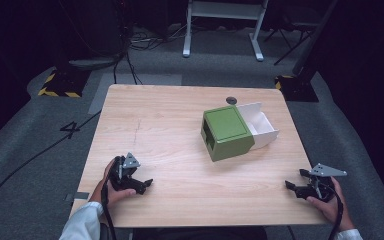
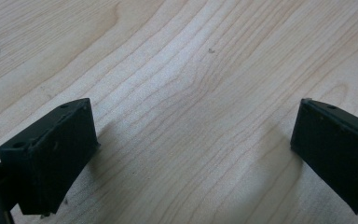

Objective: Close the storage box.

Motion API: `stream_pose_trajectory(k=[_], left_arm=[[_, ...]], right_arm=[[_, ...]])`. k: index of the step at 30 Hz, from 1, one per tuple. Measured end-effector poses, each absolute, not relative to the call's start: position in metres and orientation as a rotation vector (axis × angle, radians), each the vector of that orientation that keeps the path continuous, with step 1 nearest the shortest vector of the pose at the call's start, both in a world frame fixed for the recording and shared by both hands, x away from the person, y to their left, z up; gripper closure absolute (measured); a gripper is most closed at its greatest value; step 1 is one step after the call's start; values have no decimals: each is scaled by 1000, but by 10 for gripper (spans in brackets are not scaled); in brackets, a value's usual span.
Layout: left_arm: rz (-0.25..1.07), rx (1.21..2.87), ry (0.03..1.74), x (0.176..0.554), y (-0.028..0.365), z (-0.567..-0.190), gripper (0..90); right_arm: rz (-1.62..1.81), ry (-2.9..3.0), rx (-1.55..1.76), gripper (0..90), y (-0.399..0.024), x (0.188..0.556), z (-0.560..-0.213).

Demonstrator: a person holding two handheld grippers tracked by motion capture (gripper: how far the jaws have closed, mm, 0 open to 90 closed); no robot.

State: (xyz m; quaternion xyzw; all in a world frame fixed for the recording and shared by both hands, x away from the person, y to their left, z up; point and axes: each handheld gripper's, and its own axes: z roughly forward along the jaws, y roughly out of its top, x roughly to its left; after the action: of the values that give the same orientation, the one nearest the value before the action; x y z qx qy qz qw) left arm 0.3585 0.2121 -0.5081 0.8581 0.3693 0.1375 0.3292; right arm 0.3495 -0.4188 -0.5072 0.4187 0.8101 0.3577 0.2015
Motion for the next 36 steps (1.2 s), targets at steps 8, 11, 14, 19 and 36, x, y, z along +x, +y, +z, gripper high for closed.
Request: stream_pose_trajectory(k=[8, 11, 14, 19, 36], left_arm=[[364, 2249, 964, 359, 212, -508, 5], [364, 2249, 964, 359, 212, -508, 5], [363, 2248, 964, 359, 212, -508, 5], [364, 2248, 964, 359, 212, -508, 5], [358, 2242, 974, 359, 211, -508, 2]], right_arm=[[1006, 2271, 1185, 155, -420, 351, -508], [1006, 2270, 1186, 155, -420, 351, -508], [1004, 2266, 1189, 155, -419, 351, -508], [1002, 2261, 1196, 155, -419, 350, -508], [998, 2256, 1198, 154, -419, 350, -508]])
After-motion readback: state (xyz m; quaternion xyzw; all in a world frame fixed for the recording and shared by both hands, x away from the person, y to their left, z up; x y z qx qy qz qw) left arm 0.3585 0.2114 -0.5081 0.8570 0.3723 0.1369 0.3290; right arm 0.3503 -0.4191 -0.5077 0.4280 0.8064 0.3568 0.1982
